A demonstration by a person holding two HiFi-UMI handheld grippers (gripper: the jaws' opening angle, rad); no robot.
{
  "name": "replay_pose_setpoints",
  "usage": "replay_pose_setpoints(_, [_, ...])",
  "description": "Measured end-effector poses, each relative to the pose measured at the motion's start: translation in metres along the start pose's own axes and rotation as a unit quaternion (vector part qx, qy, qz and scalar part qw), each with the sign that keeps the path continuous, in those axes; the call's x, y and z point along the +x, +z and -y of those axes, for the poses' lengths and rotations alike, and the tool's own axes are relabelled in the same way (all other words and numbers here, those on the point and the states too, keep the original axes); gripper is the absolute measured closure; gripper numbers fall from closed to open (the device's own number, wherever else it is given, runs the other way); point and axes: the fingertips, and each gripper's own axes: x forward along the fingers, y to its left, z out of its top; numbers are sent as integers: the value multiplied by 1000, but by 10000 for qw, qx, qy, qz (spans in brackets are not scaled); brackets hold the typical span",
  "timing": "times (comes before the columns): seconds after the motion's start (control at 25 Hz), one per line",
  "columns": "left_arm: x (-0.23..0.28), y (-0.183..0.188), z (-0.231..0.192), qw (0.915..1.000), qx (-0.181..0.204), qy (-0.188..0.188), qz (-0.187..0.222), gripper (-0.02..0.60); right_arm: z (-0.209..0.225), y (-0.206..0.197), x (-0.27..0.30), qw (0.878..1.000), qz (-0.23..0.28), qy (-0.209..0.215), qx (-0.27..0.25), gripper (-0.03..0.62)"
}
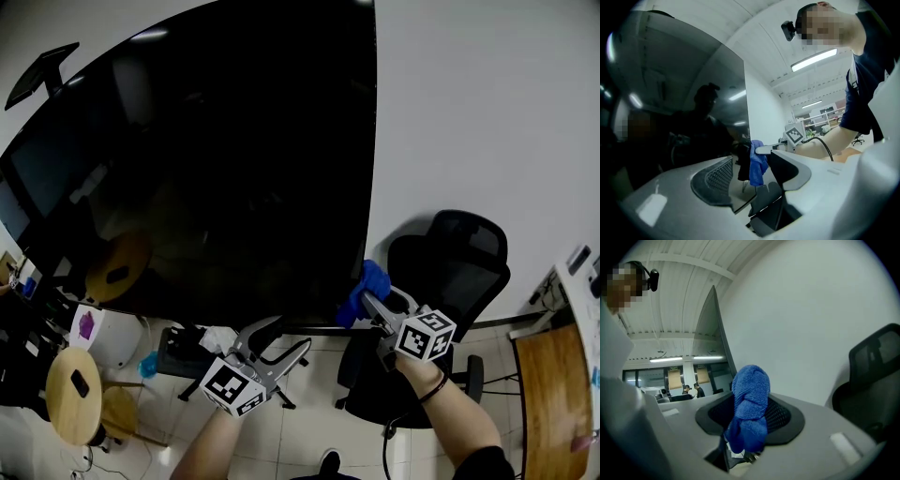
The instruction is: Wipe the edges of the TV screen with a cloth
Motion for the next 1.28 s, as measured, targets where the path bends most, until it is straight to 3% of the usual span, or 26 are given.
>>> replay_pose_setpoints(0.64, [2, -93, 9, 9966, -479, 14, -674, 337, 54, -147, -6, 9906, -1132, -589, 490, 414])
replay_pose_setpoints(1.28, [-9, -134, 4, 9902, -835, 128, -1114, 337, 78, -229, -25, 9680, -1676, -1142, 1481, 414])
